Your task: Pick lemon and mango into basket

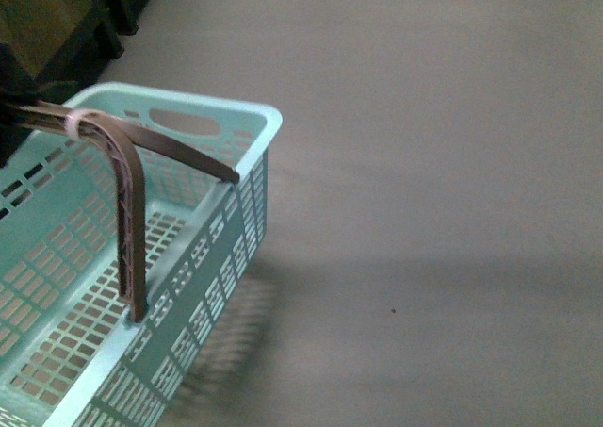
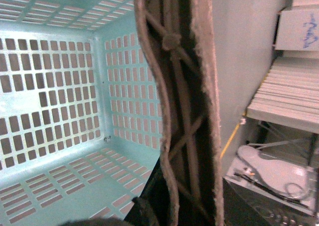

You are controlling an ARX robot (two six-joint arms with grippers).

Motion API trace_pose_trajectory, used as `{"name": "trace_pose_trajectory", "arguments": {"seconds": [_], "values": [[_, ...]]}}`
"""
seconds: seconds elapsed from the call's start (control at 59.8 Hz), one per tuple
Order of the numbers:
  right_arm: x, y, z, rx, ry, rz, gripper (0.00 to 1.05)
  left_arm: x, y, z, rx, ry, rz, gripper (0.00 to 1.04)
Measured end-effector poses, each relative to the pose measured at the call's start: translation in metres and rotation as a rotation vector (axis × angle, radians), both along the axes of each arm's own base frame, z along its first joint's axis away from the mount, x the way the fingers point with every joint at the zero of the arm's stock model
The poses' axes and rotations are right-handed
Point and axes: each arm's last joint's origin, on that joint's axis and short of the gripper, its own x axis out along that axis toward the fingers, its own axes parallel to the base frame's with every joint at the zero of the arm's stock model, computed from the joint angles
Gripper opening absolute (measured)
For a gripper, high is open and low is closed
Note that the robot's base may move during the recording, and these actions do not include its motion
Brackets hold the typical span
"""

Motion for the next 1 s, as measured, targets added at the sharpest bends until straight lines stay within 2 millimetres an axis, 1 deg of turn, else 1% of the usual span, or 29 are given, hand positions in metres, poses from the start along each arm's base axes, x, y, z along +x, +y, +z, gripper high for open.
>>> {"name": "trace_pose_trajectory", "arguments": {"seconds": [0.05, 0.117, 0.251, 0.334, 0.385, 0.485, 0.568, 1.003], "values": [[0.0, 0.0, 0.0, 0.0, 0.0, 0.0, 0.96, -0.013, 0.003, 0.019, -0.021, -0.039, 0.004, 0.06], [0.0, 0.0, 0.0, 0.0, 0.0, 0.0, 0.96, -0.029, 0.006, 0.039, -0.038, -0.083, 0.011, 0.06], [0.0, 0.0, 0.0, 0.0, 0.0, 0.0, 0.96, -0.061, 0.012, 0.068, -0.057, -0.134, 0.026, 0.06], [0.0, 0.0, 0.0, 0.0, 0.0, 0.0, 0.96, -0.075, 0.015, 0.083, -0.068, -0.165, 0.032, 0.06], [0.0, 0.0, 0.0, 0.0, 0.0, 0.0, 0.96, -0.084, 0.016, 0.096, -0.068, -0.196, 0.035, 0.06], [0.0, 0.0, 0.0, 0.0, 0.0, 0.0, 0.96, -0.093, 0.017, 0.114, -0.066, -0.257, 0.031, 0.06], [0.0, 0.0, 0.0, 0.0, 0.0, 0.0, 0.96, -0.096, 0.017, 0.119, -0.064, -0.277, 0.032, 0.06], [0.0, 0.0, 0.0, 0.0, 0.0, 0.0, 0.96, -0.094, 0.017, 0.118, -0.062, -0.266, 0.036, 0.06]]}}
